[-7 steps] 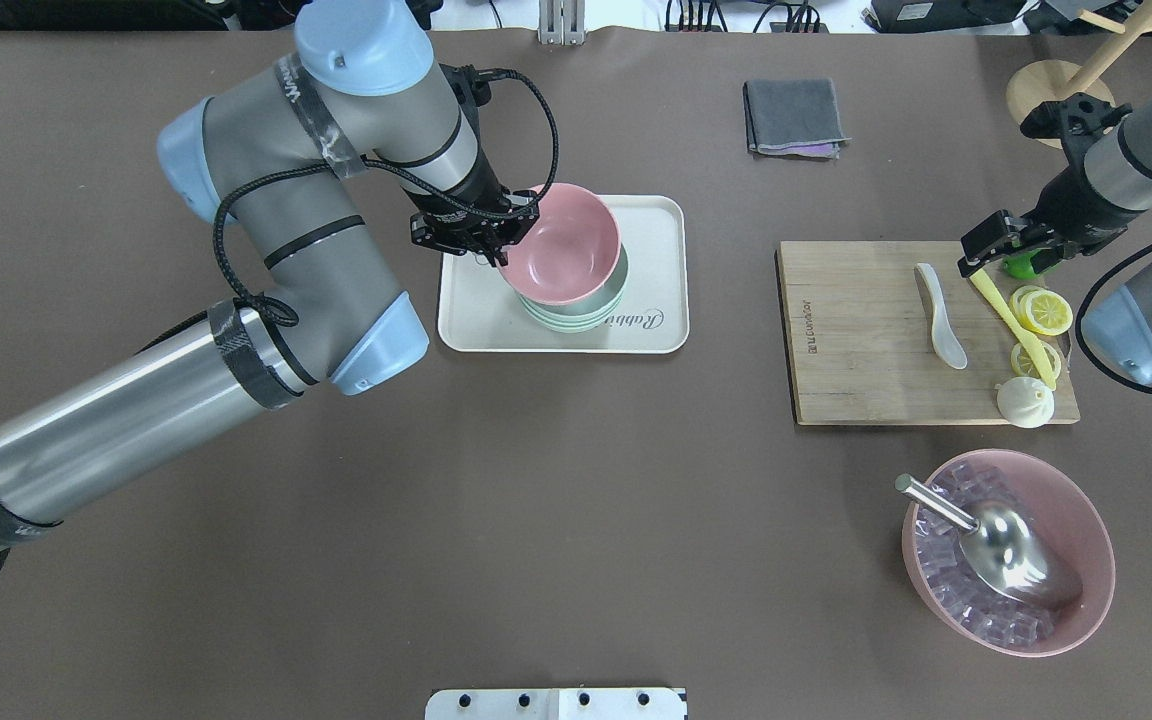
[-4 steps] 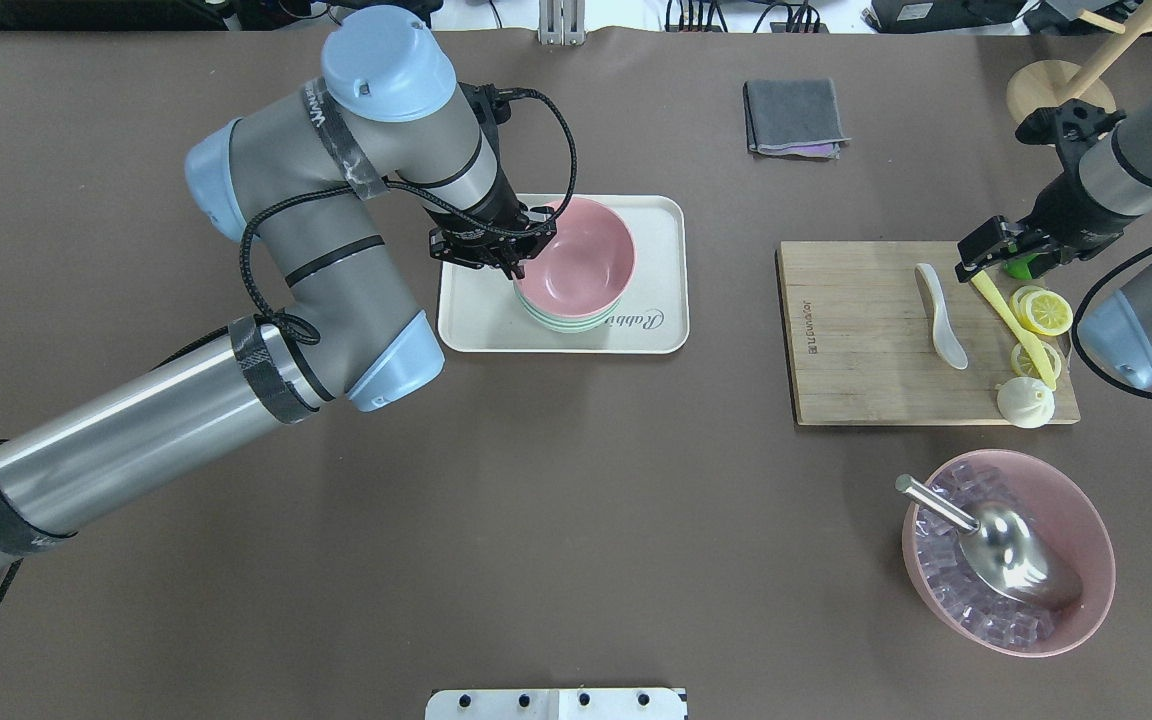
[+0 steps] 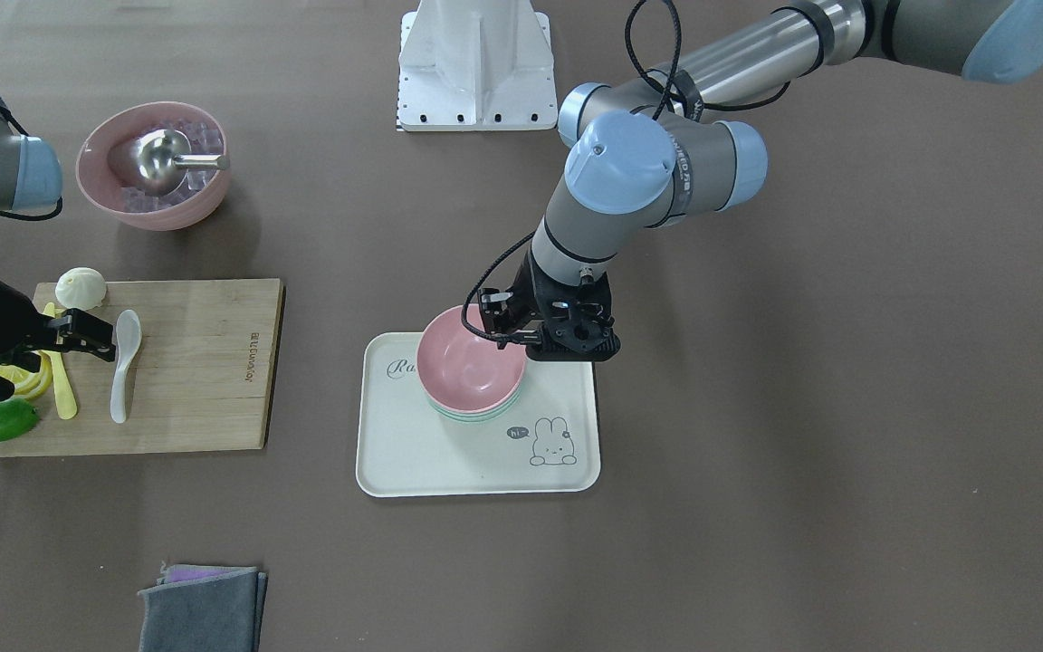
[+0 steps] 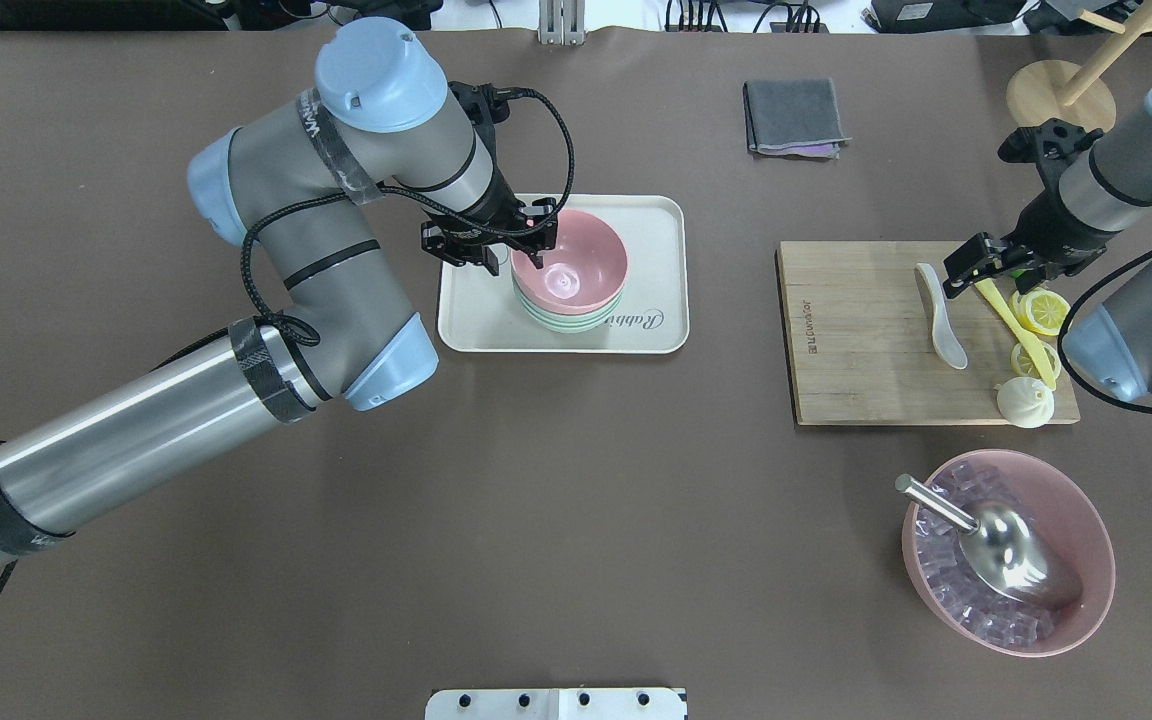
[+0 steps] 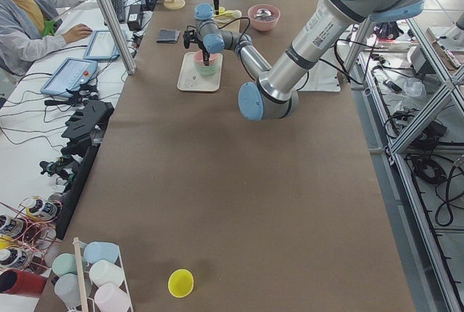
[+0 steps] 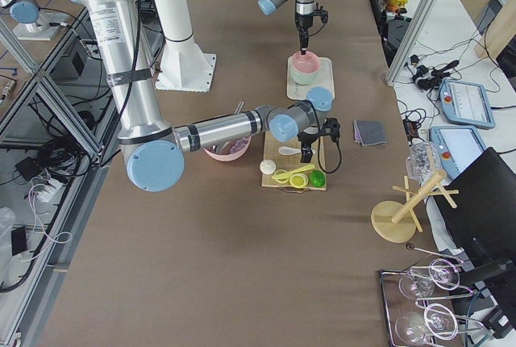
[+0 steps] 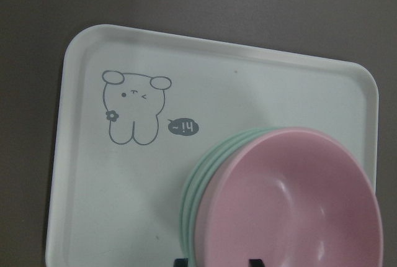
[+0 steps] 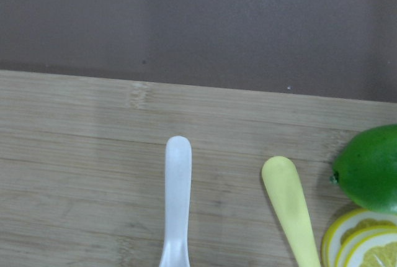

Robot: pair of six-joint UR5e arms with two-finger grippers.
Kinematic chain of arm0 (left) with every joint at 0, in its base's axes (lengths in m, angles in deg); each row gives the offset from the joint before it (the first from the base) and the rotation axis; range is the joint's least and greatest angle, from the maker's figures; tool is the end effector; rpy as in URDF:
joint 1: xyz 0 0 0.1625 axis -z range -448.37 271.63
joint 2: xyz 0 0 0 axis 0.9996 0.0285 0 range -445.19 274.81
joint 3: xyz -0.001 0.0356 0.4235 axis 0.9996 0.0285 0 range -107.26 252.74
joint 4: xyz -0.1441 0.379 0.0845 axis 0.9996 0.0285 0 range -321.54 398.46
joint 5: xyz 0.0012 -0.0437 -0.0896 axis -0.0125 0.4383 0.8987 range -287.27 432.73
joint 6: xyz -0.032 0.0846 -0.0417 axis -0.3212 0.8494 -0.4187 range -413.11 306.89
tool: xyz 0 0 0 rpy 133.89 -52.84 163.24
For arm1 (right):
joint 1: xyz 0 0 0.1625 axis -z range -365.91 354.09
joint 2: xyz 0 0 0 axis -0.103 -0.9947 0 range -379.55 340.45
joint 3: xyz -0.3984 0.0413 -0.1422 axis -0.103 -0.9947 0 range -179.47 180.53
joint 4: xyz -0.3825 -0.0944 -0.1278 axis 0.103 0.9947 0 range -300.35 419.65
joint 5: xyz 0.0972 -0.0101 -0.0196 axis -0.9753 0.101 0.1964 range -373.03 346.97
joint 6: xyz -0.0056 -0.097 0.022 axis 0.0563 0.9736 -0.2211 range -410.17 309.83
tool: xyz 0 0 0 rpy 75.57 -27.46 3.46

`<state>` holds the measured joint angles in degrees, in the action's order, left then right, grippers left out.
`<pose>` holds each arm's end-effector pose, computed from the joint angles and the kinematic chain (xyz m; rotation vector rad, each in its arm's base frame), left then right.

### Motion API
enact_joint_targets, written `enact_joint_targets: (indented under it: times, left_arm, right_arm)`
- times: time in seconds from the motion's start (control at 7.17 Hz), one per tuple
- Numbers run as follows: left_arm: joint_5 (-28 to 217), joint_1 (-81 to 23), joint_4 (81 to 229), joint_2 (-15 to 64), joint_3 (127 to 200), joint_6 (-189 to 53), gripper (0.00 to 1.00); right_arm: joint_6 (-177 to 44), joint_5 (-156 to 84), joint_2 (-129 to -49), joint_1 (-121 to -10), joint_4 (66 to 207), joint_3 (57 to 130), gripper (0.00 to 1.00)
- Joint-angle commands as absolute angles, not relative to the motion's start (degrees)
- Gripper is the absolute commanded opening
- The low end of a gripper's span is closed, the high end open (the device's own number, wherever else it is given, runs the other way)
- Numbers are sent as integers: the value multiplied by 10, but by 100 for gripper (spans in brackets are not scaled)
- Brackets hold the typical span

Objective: Stack pink bowl on green and place spoon
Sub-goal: 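Lower the pink bowl into the green bowl while the right gripper reaches the spoon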

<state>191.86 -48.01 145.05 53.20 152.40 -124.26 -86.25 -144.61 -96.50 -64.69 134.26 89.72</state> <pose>0.5206 -0.5537 0.1721 0.0528 1.0399 -0.0985 -0.2547 -0.5497 0.5132 -0.0106 -0.8466 -0.0951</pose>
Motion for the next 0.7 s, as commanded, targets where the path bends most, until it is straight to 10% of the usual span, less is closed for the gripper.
enact_joint_targets:
  times: [0.0,0.56]
  left_arm:
    - [1918,-479,1454,523,1534,-1243,98]
    - [1917,-478,1454,489,1568,-1242,98]
  right_arm:
    - [-885,-1436,-963,-626,1343,896,100]
    - [-894,-1413,-940,-596,1327,853,66]
